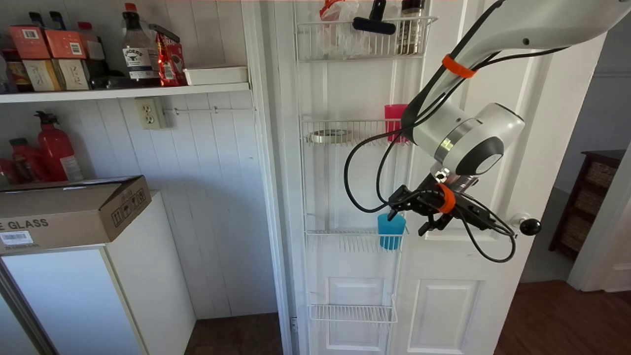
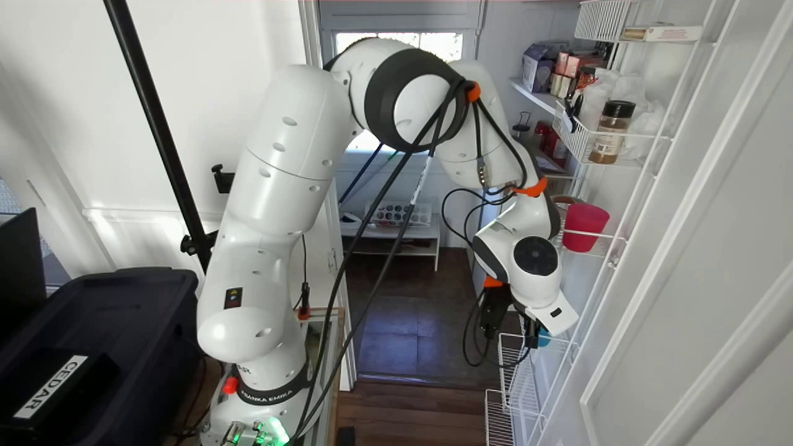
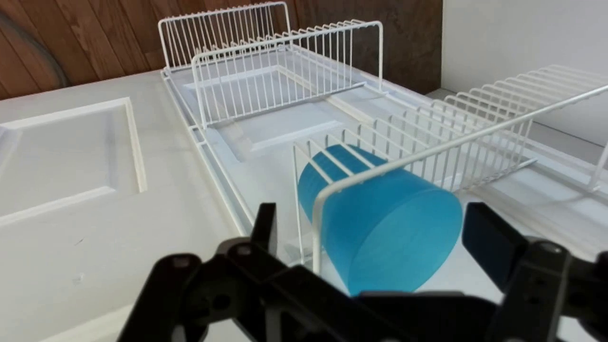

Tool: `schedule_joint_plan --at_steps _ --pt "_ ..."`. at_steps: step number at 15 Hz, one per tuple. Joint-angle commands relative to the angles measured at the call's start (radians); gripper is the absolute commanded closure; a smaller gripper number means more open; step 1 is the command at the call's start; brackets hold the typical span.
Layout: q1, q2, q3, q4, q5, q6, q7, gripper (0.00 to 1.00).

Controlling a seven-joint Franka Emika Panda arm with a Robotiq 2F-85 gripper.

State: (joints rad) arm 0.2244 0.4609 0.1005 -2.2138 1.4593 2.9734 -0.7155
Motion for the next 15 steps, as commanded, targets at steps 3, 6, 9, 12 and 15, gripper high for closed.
schedule_joint_plan --at_steps 3,6,9,12,15 --pt "-0.095 -0.033 0.018 -0.007 0.115 -0.17 -0.131 0.0" --pt "-0.028 -0.007 0.025 -0.008 0.043 -0.093 -0.045 0.0" --pt "-0.028 -0.022 0.028 -0.02 0.043 -0.099 -0.059 0.0" --pt "-0.034 -0.061 0.029 -0.053 0.047 -0.109 -0.097 0.0" --pt "-0.042 -0.087 0.027 -0.07 0.072 -0.097 -0.161 0.0"
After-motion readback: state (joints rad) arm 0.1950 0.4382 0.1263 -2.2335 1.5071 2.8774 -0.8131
